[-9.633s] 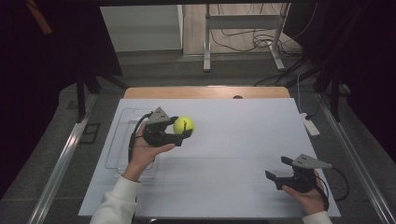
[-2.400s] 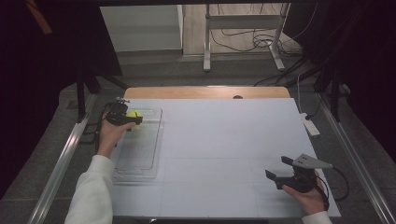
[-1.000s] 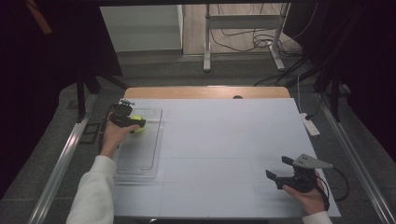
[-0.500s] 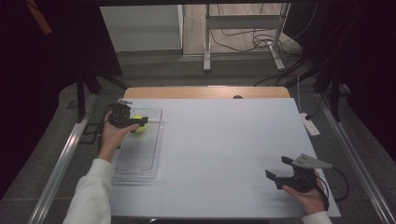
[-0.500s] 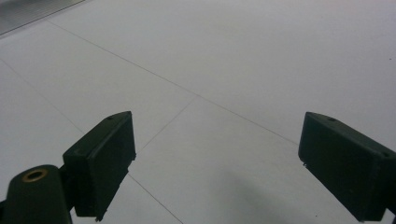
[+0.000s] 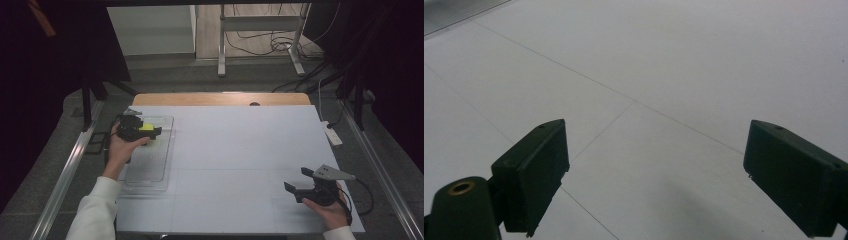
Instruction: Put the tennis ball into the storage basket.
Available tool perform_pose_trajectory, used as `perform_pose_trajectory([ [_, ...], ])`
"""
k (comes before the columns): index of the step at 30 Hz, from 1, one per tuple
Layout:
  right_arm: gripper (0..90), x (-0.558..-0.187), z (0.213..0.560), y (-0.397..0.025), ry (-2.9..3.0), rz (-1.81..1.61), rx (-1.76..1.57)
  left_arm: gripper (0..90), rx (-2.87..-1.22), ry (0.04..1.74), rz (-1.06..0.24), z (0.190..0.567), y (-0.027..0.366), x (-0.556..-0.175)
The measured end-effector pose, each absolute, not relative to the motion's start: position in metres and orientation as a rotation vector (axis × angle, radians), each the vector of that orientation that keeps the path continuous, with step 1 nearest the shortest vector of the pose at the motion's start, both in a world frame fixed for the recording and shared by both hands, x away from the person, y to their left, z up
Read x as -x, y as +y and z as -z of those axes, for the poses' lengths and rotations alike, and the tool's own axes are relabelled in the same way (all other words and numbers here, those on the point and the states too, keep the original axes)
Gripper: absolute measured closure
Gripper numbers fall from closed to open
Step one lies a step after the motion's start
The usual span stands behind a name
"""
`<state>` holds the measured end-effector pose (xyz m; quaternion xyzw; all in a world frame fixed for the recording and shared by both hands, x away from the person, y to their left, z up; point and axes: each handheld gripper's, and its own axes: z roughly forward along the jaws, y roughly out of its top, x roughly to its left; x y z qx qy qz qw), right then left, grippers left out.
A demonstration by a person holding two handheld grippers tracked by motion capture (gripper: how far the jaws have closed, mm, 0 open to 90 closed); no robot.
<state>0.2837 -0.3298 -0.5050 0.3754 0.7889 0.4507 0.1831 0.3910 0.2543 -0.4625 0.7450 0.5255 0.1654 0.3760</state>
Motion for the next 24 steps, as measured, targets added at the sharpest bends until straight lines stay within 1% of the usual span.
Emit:
perform_pose_trajectory([
  [13, 11.2, -0.283, 0.506, -0.330, 2.228, -1.284, -1.055, 15.0, -1.860, 1.214, -0.385, 0.455, 0.240, -0.356],
  [24, 11.1, -0.282, 0.505, -0.331, 2.232, -1.280, -1.050, 14.6, -1.852, 1.150, -0.373, 0.450, 0.233, -0.330],
])
